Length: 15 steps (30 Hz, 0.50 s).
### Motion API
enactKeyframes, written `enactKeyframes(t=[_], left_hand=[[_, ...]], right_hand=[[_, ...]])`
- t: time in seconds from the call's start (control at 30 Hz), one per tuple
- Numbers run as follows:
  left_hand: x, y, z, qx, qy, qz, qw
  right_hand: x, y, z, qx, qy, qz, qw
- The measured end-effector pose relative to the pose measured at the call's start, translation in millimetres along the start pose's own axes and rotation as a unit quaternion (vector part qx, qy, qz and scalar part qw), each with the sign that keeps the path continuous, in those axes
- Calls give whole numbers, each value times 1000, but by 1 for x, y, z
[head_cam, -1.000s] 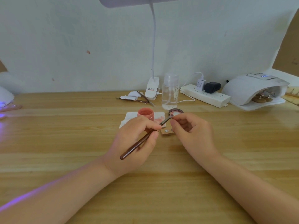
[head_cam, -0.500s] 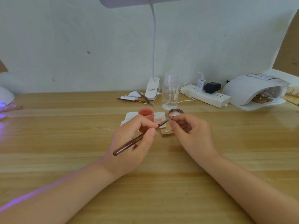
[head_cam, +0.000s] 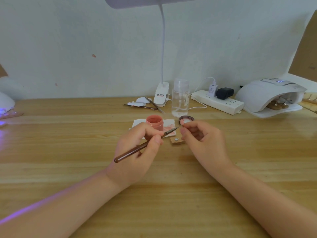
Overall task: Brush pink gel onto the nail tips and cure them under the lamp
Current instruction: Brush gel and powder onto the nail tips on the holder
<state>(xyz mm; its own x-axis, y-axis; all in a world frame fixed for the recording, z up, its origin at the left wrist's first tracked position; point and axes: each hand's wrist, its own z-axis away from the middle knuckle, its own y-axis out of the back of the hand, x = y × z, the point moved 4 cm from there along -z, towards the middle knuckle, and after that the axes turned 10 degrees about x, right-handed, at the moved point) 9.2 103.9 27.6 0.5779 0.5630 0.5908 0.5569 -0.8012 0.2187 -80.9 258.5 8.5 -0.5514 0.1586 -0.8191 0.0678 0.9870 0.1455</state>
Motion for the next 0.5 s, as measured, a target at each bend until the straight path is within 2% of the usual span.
enactKeyframes(t=[0.2, 0.33, 0.5], left_hand=[[-3, 0, -1, 32, 43, 23, 998], [2, -3, 1, 21, 5, 14, 1000], [5, -3, 1, 2, -6, 3, 1000]], right_hand=[[3, 0, -1, 1, -10, -12, 1000], [3, -2, -1, -10, -4, -29, 1000], [3, -2, 0, -17, -3, -31, 999]])
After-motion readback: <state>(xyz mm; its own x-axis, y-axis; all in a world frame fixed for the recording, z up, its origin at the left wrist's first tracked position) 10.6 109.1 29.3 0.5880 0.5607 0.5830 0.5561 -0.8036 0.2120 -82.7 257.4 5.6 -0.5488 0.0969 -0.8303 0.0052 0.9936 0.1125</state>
